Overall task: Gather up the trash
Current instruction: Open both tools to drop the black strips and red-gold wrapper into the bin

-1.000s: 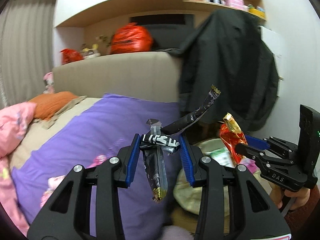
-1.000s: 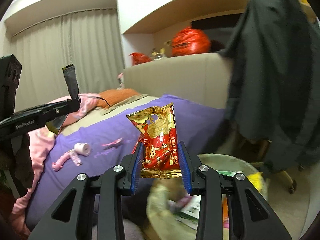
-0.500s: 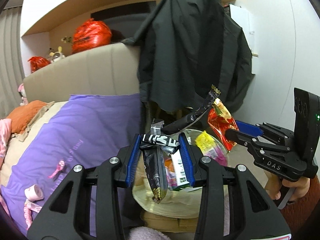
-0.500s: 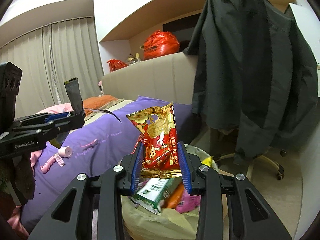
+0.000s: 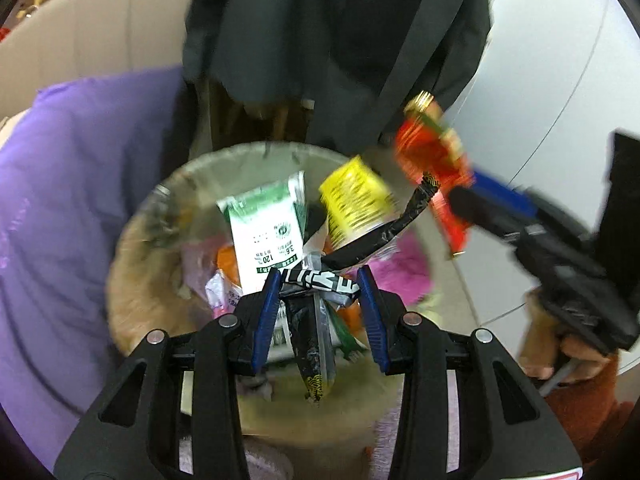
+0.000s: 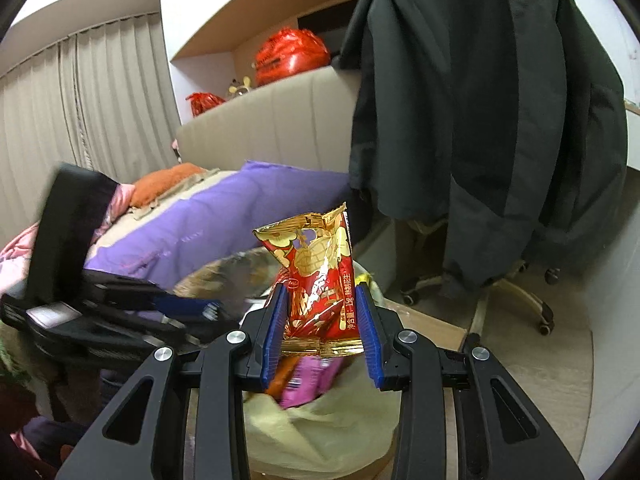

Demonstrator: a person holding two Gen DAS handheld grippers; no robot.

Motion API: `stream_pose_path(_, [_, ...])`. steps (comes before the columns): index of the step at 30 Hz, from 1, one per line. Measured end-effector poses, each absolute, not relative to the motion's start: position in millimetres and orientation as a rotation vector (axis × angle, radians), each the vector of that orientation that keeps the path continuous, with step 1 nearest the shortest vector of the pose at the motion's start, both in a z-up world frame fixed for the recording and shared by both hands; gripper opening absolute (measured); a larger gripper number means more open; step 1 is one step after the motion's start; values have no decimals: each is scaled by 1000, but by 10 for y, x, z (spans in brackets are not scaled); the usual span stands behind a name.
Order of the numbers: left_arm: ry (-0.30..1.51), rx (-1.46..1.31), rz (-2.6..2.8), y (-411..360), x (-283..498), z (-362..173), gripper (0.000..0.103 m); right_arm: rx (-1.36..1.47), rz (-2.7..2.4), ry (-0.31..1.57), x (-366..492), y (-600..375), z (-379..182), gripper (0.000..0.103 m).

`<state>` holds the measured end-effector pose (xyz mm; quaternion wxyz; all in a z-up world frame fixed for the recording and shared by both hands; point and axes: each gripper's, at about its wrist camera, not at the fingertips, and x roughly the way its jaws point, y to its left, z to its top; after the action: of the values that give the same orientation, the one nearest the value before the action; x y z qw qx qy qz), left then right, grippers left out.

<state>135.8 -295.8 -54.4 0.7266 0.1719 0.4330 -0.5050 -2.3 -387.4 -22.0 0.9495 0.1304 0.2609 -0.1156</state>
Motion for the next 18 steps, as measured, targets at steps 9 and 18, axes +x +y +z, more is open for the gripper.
stream_pose_path(9, [953,554,-1050,-3225,1479,-874,36,291,-204,598,203,-4032,-501,33])
stream_pose_path(18, [928,507,-1030,-2878,1541,-785,36,302,-160,619,370,-3958,-609,33])
